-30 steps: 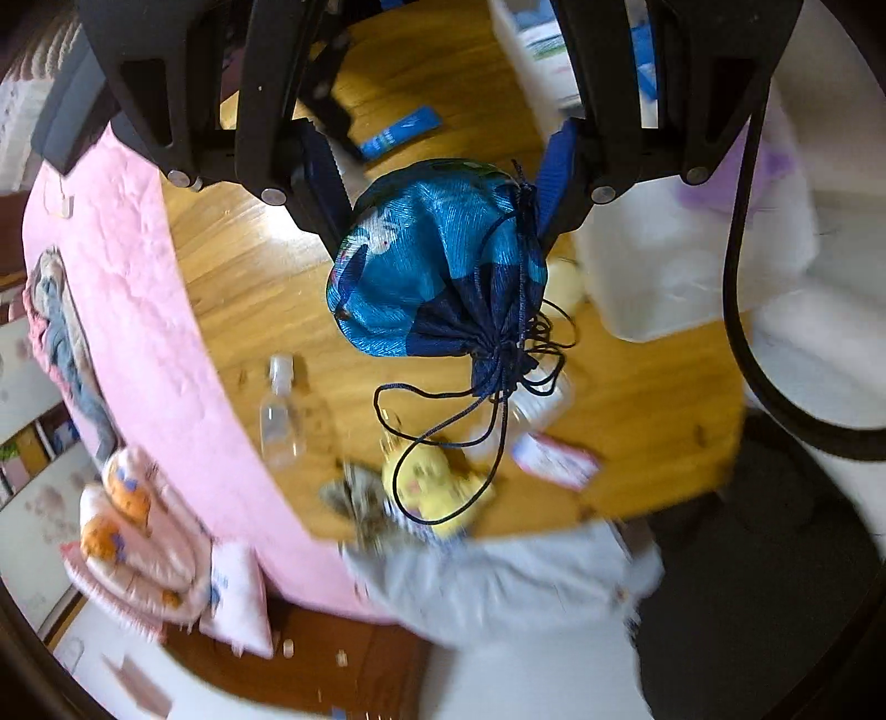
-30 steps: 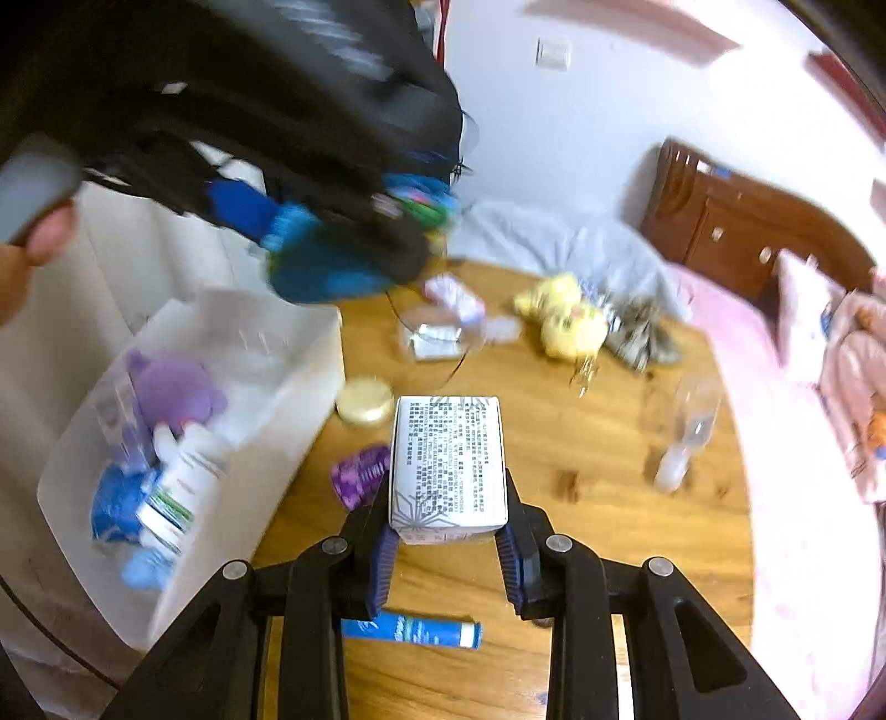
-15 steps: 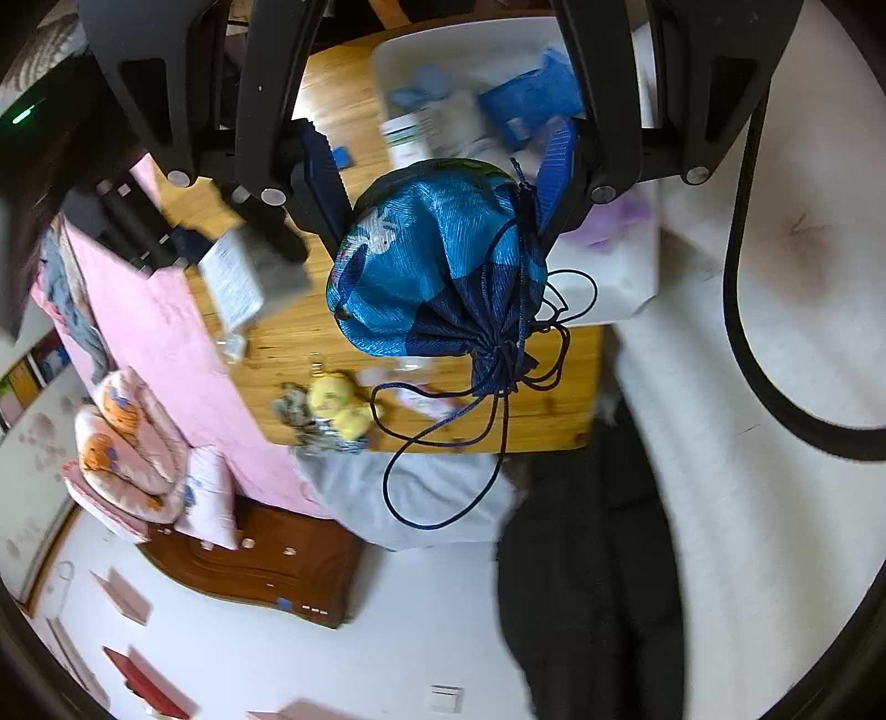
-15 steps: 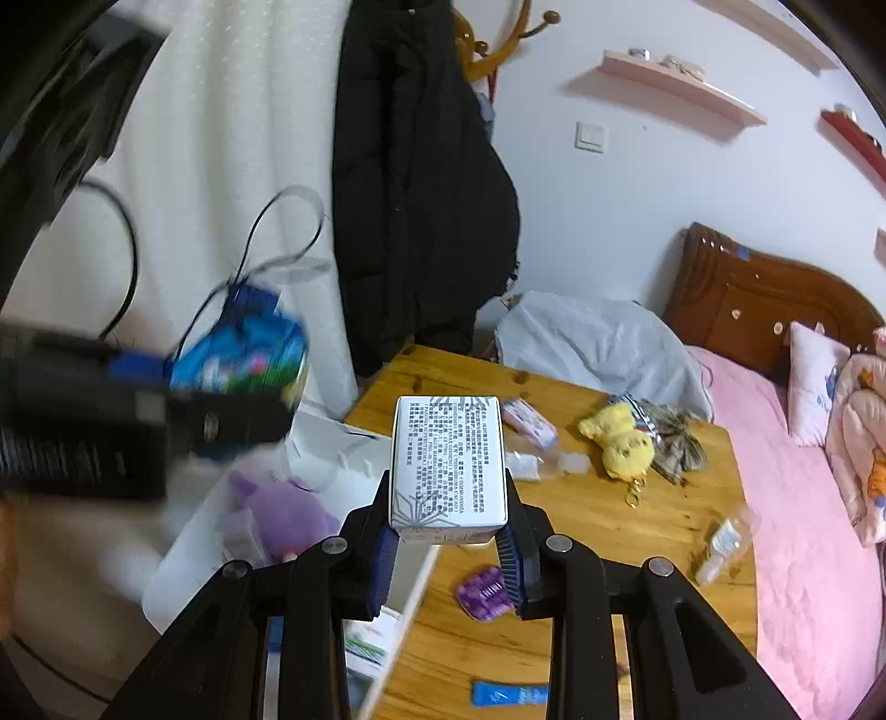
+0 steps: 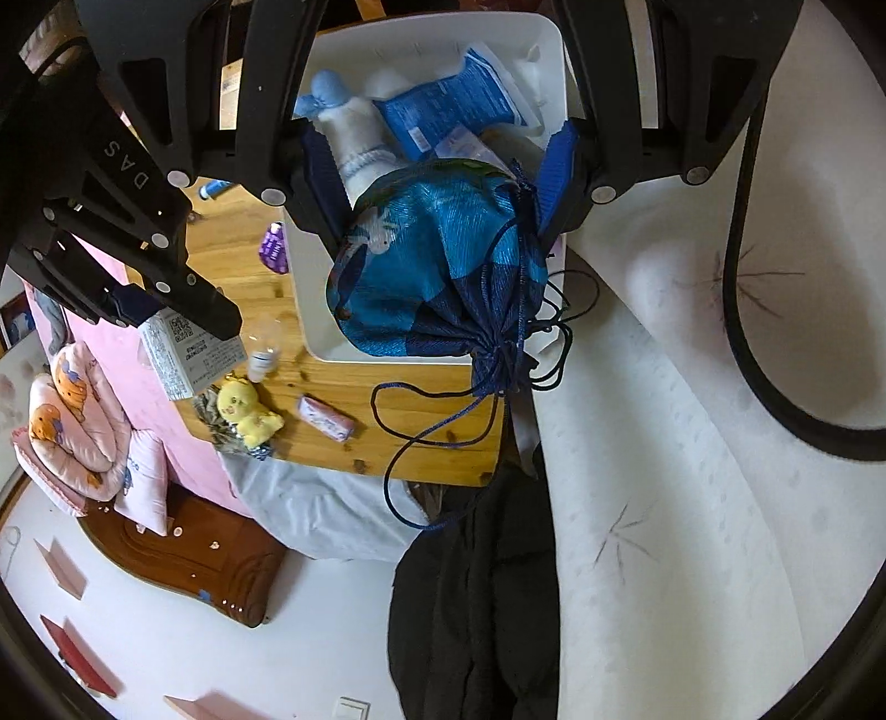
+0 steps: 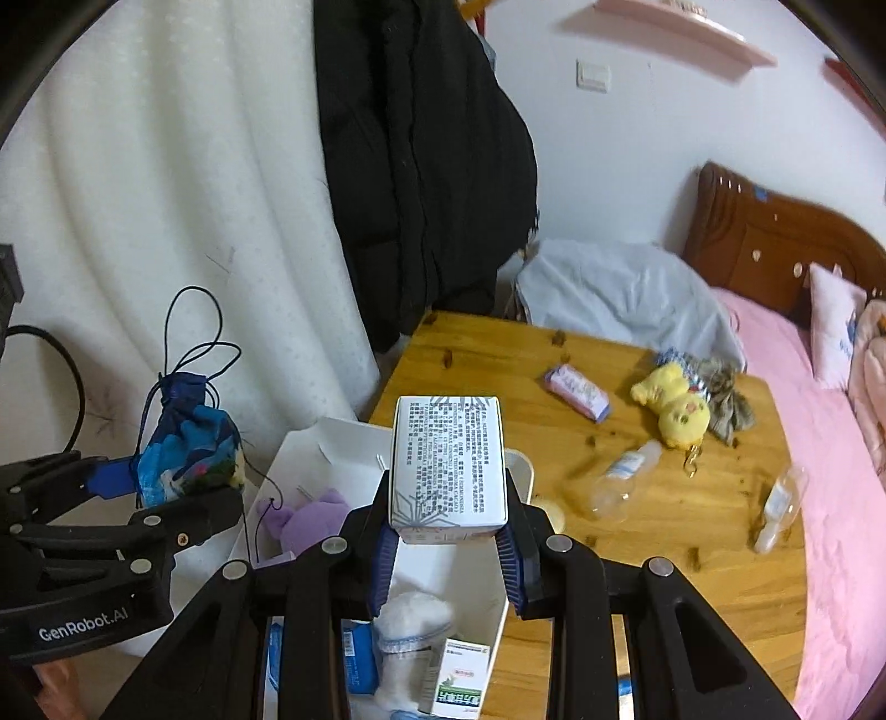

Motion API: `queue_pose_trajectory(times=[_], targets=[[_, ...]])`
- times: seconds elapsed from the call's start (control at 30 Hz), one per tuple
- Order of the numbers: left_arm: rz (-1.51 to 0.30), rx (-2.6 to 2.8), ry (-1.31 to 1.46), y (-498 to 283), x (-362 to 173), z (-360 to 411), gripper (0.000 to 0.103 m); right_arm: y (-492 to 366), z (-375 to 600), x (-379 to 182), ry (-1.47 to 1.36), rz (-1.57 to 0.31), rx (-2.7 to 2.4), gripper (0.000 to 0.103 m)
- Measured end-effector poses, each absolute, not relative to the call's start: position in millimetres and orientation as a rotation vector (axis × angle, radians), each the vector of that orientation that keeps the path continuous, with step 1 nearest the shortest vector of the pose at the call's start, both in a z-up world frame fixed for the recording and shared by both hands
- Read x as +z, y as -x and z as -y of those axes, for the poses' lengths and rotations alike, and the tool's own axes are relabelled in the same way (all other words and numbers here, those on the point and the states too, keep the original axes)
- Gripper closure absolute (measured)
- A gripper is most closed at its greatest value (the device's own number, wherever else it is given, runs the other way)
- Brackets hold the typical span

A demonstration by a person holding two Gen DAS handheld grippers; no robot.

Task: Organize objects
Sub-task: 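Carry the small box and blue pouch over the tray with both tools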

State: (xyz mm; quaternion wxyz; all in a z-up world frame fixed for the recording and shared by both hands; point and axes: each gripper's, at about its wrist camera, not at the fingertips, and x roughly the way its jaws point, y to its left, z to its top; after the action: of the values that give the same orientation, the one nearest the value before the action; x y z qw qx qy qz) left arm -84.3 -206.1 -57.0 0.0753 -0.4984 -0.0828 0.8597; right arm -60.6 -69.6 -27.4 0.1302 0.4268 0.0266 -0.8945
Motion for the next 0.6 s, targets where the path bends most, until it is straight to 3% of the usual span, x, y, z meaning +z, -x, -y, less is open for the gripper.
queue_pose_trajectory(times=[0.3,0.6], targets=[[0.270,2.534,1.545,96.8,-77.5,208.7,0.039,66.1,80.2,-45.6,-1.308,-0.105,-2.592,0.071],[0.173,2.529,1.545,100.0,-84.4,206.6,0.039,69.9,90.1,-58.4,-1.310,-0.192,-2.579,0.070]])
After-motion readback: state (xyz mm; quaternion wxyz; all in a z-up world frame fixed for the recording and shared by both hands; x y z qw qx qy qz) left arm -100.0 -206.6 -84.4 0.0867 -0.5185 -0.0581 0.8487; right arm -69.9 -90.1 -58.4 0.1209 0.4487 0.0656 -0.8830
